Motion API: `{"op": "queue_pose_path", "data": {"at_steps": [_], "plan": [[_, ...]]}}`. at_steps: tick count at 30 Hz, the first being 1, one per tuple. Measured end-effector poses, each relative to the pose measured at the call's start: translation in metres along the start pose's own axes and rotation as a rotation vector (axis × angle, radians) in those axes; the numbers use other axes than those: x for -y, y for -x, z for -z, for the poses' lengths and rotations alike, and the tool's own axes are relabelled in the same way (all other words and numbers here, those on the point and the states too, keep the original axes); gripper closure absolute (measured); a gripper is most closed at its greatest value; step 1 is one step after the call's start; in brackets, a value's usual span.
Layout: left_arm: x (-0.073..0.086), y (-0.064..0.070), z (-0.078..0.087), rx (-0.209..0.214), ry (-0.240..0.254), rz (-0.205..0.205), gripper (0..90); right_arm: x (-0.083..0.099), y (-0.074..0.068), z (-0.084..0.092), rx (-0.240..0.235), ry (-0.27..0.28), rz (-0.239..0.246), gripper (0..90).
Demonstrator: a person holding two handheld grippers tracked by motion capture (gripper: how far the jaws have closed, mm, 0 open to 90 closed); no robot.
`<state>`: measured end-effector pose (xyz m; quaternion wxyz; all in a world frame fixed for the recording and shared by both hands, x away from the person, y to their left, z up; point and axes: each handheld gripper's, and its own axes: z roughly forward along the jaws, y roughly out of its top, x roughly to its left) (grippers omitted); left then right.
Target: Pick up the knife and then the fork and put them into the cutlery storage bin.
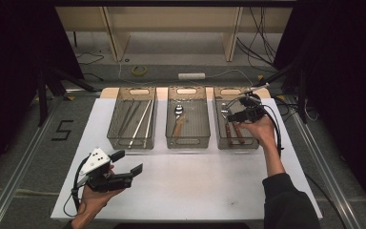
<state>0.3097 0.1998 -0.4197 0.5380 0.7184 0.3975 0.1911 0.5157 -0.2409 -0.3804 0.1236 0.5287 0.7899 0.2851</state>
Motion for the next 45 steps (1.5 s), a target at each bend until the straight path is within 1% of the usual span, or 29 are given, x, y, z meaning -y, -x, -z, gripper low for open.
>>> {"op": "queue_pose_path", "data": {"at_steps": [6, 9, 10, 14, 19, 25, 26, 29, 32, 35, 37, 42, 45], "plan": [[0.000, 0.001, -0.001, 0.003, -0.002, -0.003, 15.7, 0.003, -0.007, 0.005, -0.022, 0.035, 0.022, 42.3], [0.000, 0.001, -0.001, 0.003, 0.001, -0.001, 15.7, 0.006, -0.011, 0.006, -0.026, 0.049, 0.035, 41.7], [0.000, 0.001, -0.001, 0.003, -0.002, -0.003, 15.7, 0.008, -0.013, 0.007, -0.031, 0.051, 0.033, 41.4], [0.000, 0.001, -0.001, 0.003, -0.004, -0.003, 15.7, 0.013, -0.019, 0.010, -0.051, 0.079, 0.052, 38.7], [0.000, 0.000, -0.001, 0.003, -0.004, -0.002, 15.7, 0.021, -0.028, 0.016, -0.085, 0.125, 0.064, 36.2], [0.000, 0.000, -0.001, 0.004, -0.005, 0.000, 15.7, 0.033, -0.040, 0.023, -0.107, 0.175, 0.094, 33.8], [0.000, 0.000, -0.001, 0.003, -0.006, 0.001, 15.7, 0.036, -0.042, 0.025, -0.108, 0.187, 0.092, 33.8], [0.000, 0.000, -0.002, 0.003, -0.009, -0.001, 15.7, 0.043, -0.045, 0.030, -0.129, 0.234, 0.089, 33.5], [0.000, 0.001, -0.003, 0.004, -0.008, 0.000, 15.7, 0.052, -0.050, 0.034, -0.142, 0.259, 0.100, 32.7], [0.000, 0.001, -0.004, 0.002, -0.014, -0.001, 15.7, 0.062, -0.055, 0.038, -0.174, 0.298, 0.102, 32.4], [0.000, 0.001, -0.003, 0.002, -0.016, -0.005, 15.7, 0.068, -0.057, 0.039, -0.194, 0.299, 0.114, 31.9], [0.000, 0.001, -0.003, 0.003, -0.013, 0.000, 15.7, 0.077, -0.063, 0.046, -0.213, 0.331, 0.134, 31.3], [0.000, 0.001, -0.004, 0.009, -0.023, -0.004, 15.7, 0.082, -0.066, 0.050, -0.227, 0.365, 0.142, 31.1]]}}
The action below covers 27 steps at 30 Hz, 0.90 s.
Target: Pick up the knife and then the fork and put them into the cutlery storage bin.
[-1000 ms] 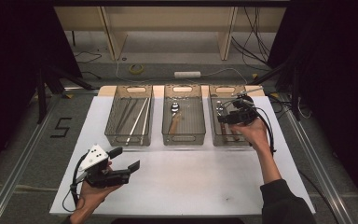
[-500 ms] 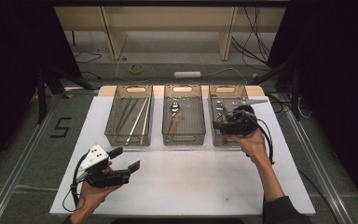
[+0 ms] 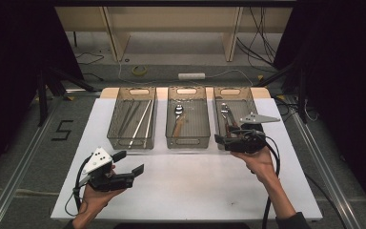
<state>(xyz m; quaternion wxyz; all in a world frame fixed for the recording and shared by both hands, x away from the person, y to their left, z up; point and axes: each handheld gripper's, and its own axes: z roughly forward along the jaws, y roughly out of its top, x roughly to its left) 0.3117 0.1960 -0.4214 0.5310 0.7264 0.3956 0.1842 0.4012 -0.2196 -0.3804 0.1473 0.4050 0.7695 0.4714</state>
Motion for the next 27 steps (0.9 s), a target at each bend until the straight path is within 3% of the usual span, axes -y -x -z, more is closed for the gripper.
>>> {"op": "queue_pose_path", "data": {"at_steps": [17, 27], "plan": [[0.001, -0.001, 0.003, 0.015, -0.004, 0.003, 15.7, 0.031, -0.017, 0.012, -0.062, 0.068, -0.007, 29.4], [0.001, -0.001, 0.002, 0.018, -0.006, 0.007, 15.7, 0.050, -0.021, 0.024, -0.068, 0.108, 0.003, 27.1]]}}
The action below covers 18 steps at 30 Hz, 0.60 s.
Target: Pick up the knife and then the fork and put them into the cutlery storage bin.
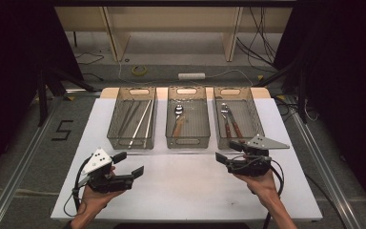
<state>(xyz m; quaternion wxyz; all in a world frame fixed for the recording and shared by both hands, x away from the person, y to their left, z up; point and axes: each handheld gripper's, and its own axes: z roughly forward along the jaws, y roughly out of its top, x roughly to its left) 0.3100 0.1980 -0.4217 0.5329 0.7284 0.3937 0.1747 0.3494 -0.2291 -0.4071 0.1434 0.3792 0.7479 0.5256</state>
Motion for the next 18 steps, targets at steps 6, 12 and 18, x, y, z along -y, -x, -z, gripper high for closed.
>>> {"op": "queue_pose_path", "data": {"at_steps": [6, 12, 18], "plan": [[0.000, 0.000, 0.000, 0.003, 0.000, 0.001, 15.7, 0.012, -0.002, 0.007, 0.005, 0.005, -0.001, 26.0], [0.000, -0.001, 0.000, 0.006, 0.002, 0.007, 15.7, 0.020, -0.005, 0.013, 0.013, 0.006, 0.004, 25.4], [0.000, 0.000, 0.000, 0.009, 0.001, 0.007, 15.7, 0.027, -0.004, 0.018, 0.020, 0.007, -0.002, 25.0]]}}
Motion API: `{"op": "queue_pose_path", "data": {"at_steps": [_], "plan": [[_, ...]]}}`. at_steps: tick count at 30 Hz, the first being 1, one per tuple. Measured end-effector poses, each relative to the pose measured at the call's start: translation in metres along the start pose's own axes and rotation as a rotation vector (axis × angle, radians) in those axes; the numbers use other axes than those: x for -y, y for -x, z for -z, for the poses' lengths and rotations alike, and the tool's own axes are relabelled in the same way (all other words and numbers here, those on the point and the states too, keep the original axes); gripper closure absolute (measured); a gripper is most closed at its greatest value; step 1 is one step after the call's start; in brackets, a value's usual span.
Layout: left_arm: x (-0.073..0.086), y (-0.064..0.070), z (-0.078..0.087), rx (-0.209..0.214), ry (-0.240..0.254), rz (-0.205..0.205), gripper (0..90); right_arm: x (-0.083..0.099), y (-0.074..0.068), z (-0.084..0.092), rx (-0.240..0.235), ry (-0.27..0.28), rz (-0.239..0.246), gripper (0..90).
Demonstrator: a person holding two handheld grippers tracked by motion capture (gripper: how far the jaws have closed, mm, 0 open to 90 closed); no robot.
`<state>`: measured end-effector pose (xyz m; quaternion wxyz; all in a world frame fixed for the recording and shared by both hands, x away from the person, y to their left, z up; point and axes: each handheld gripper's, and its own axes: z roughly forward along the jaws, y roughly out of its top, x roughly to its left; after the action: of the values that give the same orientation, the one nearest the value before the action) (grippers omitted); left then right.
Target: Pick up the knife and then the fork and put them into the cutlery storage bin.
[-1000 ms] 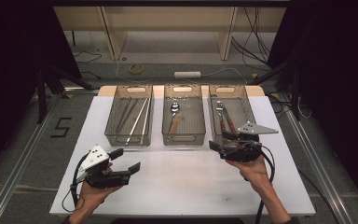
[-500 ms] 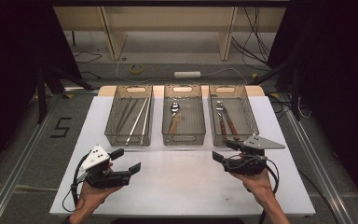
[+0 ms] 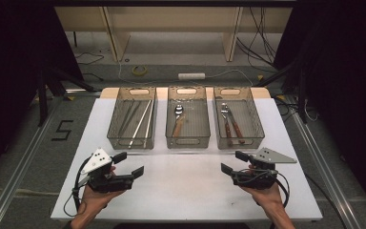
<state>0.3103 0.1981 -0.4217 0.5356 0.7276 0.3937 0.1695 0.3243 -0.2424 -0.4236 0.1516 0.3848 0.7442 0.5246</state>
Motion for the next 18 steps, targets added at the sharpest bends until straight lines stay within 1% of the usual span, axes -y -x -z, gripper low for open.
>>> {"op": "queue_pose_path", "data": {"at_steps": [8, 10, 12, 15, 18], "plan": [[0.000, 0.000, 0.000, 0.002, -0.003, 0.000, 15.7, 0.007, -0.002, 0.003, 0.010, -0.004, 0.005, 25.1], [0.000, 0.000, 0.000, 0.003, -0.002, 0.003, 15.7, 0.009, -0.001, 0.004, 0.017, -0.002, 0.002, 25.1], [0.000, 0.000, 0.000, 0.004, -0.002, 0.004, 15.7, 0.011, -0.001, 0.006, 0.014, -0.005, -0.009, 25.0], [0.000, 0.000, 0.000, 0.007, -0.007, -0.001, 15.7, 0.013, -0.001, 0.006, 0.023, -0.009, 0.006, 24.8], [0.000, 0.000, -0.001, 0.008, -0.007, 0.000, 15.7, 0.013, -0.001, 0.006, 0.027, -0.012, 0.007, 24.7]]}}
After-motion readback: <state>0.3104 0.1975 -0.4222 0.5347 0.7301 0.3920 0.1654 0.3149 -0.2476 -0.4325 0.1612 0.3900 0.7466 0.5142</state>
